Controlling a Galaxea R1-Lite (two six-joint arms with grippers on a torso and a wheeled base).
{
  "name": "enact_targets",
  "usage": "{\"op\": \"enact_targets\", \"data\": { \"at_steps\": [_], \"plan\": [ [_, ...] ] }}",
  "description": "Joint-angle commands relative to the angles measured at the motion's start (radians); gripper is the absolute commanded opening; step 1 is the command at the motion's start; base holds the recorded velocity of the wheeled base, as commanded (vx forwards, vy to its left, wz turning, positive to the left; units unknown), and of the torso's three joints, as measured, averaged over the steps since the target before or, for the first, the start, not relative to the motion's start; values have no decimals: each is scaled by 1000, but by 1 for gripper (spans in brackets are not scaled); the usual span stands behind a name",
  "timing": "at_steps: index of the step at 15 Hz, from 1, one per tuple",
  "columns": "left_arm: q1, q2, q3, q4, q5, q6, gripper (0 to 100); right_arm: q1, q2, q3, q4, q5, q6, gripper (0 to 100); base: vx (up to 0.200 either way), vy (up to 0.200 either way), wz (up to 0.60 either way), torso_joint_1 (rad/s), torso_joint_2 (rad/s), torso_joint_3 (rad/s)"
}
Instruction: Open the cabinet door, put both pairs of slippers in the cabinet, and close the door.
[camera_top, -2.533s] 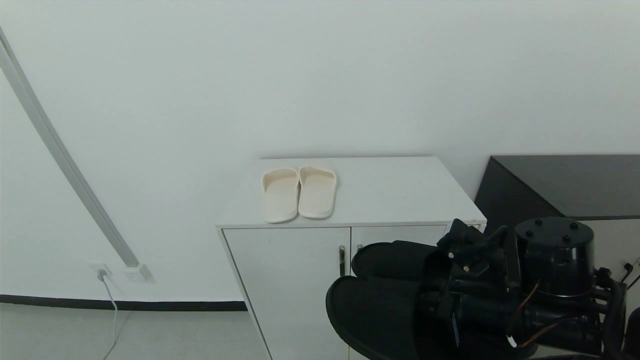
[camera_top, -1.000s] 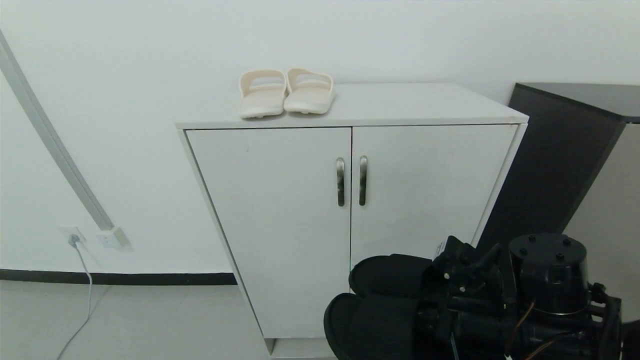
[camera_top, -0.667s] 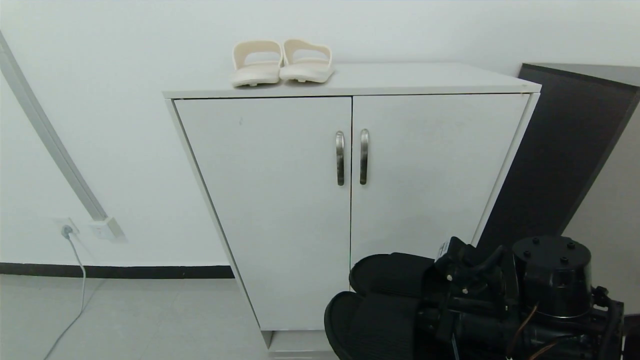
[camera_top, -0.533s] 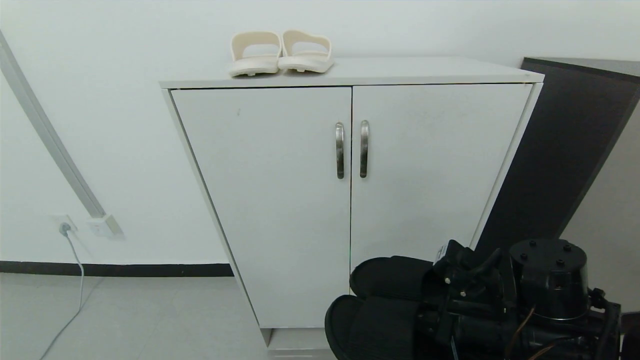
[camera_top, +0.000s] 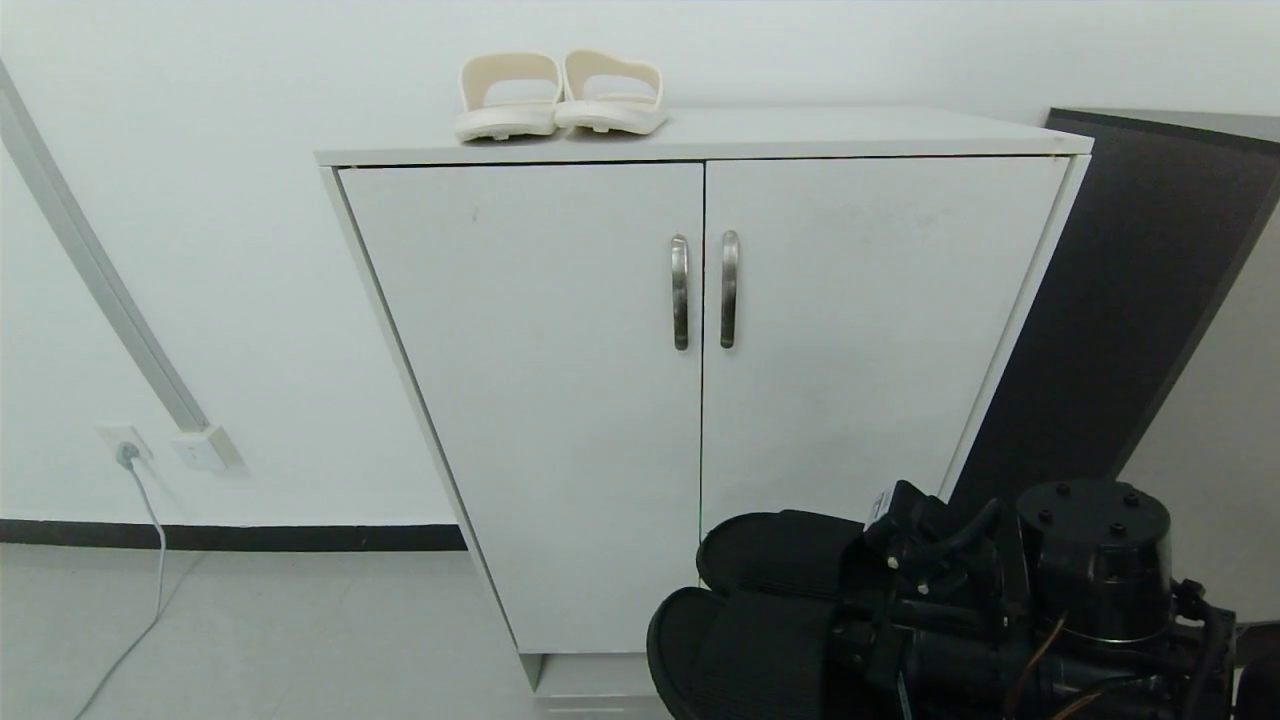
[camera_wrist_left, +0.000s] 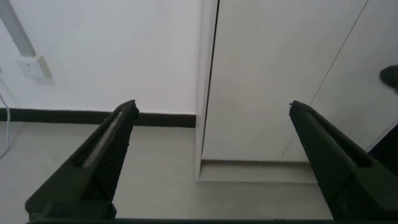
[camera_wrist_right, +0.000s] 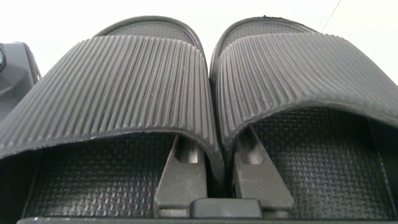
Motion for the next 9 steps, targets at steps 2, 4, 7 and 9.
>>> {"op": "enact_targets", "data": {
  "at_steps": [2, 4, 7, 9],
  "plan": [
    [-7, 257, -152, -16, -119, -46, 100, 2, 2, 3, -9, 2, -1, 0, 0, 0, 0, 0, 0, 0],
    [-8, 409, -146, -111, -310, -47, 100, 2, 2, 5, -9, 2, -1, 0, 0, 0, 0, 0, 0, 0],
    [-8, 571, -153, -221, -518, -51, 100, 6, 2, 6, -9, 2, -1, 0, 0, 0, 0, 0, 0, 0],
    [-96, 754, -179, -335, -575, -46, 100, 18, 2, 5, -9, 2, -1, 0, 0, 0, 0, 0, 0, 0]
  ]
}}
